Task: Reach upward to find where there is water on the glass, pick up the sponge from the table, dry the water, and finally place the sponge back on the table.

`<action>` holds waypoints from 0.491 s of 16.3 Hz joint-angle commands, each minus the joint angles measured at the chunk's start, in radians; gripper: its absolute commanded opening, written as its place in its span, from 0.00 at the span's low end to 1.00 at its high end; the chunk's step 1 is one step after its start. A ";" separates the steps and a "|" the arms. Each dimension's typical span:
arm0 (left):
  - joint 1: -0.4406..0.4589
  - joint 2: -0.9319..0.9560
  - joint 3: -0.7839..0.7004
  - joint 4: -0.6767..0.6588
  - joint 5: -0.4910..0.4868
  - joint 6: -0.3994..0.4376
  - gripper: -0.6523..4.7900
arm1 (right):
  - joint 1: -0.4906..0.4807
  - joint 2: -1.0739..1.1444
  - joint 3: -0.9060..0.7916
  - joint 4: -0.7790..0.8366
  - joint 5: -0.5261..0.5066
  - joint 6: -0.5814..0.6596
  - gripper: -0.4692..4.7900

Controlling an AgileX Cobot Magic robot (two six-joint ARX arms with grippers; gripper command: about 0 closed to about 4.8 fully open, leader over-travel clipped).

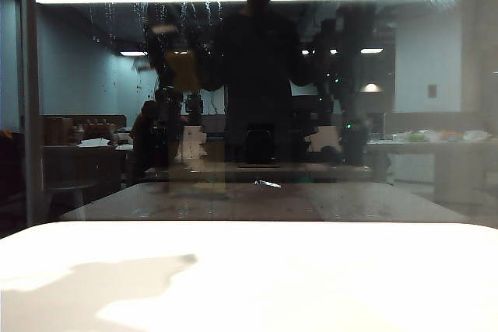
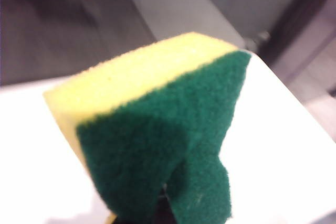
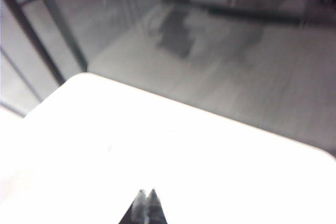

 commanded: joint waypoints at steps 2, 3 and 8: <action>-0.003 -0.002 -0.167 0.053 0.082 -0.053 0.11 | 0.001 -0.093 -0.079 0.017 -0.005 -0.002 0.08; -0.009 -0.002 -0.206 0.064 0.095 -0.055 0.11 | 0.001 -0.116 -0.092 0.017 -0.011 -0.002 0.08; -0.068 -0.001 -0.377 0.155 0.147 -0.172 0.11 | 0.002 -0.169 -0.107 -0.005 -0.022 0.005 0.08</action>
